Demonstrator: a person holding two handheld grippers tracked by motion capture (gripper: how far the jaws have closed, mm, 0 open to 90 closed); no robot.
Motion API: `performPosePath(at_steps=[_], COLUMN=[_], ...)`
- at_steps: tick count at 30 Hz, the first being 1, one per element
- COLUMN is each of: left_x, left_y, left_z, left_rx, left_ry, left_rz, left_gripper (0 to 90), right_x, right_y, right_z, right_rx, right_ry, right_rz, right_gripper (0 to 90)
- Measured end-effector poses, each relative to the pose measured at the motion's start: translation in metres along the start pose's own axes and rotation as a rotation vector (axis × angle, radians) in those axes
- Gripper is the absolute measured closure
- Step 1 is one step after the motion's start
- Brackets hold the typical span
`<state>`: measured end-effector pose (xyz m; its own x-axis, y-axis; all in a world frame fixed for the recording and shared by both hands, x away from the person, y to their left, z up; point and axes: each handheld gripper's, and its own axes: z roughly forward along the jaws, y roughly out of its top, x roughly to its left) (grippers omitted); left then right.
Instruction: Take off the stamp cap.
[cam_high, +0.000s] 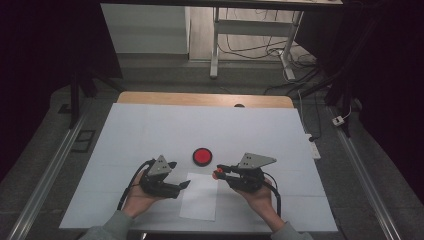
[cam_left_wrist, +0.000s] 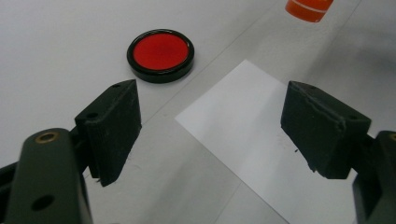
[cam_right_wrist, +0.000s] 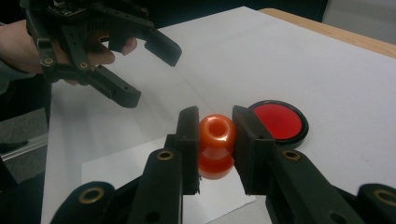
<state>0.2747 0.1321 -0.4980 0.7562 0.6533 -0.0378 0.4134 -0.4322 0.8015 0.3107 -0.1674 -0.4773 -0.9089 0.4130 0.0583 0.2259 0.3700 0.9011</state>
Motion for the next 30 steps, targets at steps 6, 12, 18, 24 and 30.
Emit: performPosePath(at_steps=[6, 12, 18, 24, 30], left_x=[-0.004, -0.008, -0.015, -0.02, -0.025], left_y=[0.004, 0.008, 0.014, 0.019, 0.023], left_z=[0.005, 0.011, 0.018, 0.024, 0.03], left_rx=[0.003, 0.005, 0.007, 0.004, 0.005], left_ry=[-0.012, -0.027, -0.043, -0.059, -0.071], left_rz=[0.009, 0.019, 0.037, 0.051, 0.058], left_gripper=[20.5, 20.5, 20.5, 20.8, 21.0], right_x=[0.001, 0.001, 0.003, 0.003, 0.004], right_y=[0.0, 0.002, 0.004, 0.003, 0.003], right_z=[0.001, 0.001, 0.003, 0.005, 0.006], right_rx=[0.001, -0.006, -0.015, -0.012, -0.015], right_ry=[0.003, 0.005, 0.008, 0.015, 0.015], right_rz=[-0.002, -0.002, -0.003, 0.002, 0.004], right_gripper=[71.7, 71.7, 71.7, 71.7, 71.7])
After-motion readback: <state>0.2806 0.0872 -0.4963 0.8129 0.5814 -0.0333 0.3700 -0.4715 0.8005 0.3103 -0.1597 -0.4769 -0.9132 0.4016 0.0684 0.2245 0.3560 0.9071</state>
